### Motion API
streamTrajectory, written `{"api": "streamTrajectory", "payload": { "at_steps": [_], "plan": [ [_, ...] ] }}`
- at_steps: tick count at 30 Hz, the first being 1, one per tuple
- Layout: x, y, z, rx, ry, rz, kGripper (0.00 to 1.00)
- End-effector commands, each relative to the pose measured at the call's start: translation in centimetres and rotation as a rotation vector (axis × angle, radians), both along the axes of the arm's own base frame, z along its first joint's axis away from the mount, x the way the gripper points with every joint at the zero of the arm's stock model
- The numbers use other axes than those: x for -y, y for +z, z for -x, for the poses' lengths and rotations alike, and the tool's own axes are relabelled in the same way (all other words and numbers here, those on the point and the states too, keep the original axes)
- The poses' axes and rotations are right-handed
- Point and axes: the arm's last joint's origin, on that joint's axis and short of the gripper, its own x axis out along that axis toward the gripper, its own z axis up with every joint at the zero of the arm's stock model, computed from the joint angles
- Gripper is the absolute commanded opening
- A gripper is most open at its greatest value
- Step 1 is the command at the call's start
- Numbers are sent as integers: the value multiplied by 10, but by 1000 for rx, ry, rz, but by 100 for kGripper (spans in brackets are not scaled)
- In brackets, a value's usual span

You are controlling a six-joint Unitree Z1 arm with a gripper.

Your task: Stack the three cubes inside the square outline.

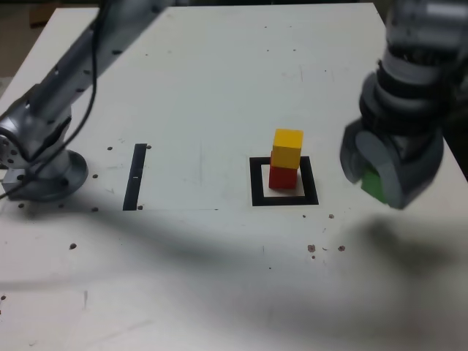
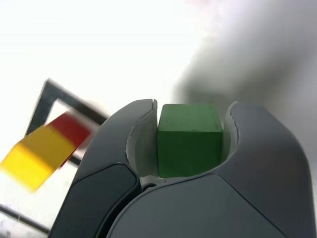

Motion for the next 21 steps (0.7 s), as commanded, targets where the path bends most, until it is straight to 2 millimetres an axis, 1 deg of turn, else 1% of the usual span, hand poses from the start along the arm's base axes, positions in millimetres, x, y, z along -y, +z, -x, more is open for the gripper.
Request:
{"api": "streamTrajectory", "payload": {
  "at_steps": [1,7,11,14,16,21],
  "plan": [
    [-7,12,8,12,33,-4,33],
    [-29,39,40,25,179,-39,33],
    [-46,50,62,29,296,-54,33],
    [-60,55,77,28,392,-56,33],
    [-66,56,83,25,447,-53,33],
    [-79,53,90,1,567,-22,33]
  ]
}}
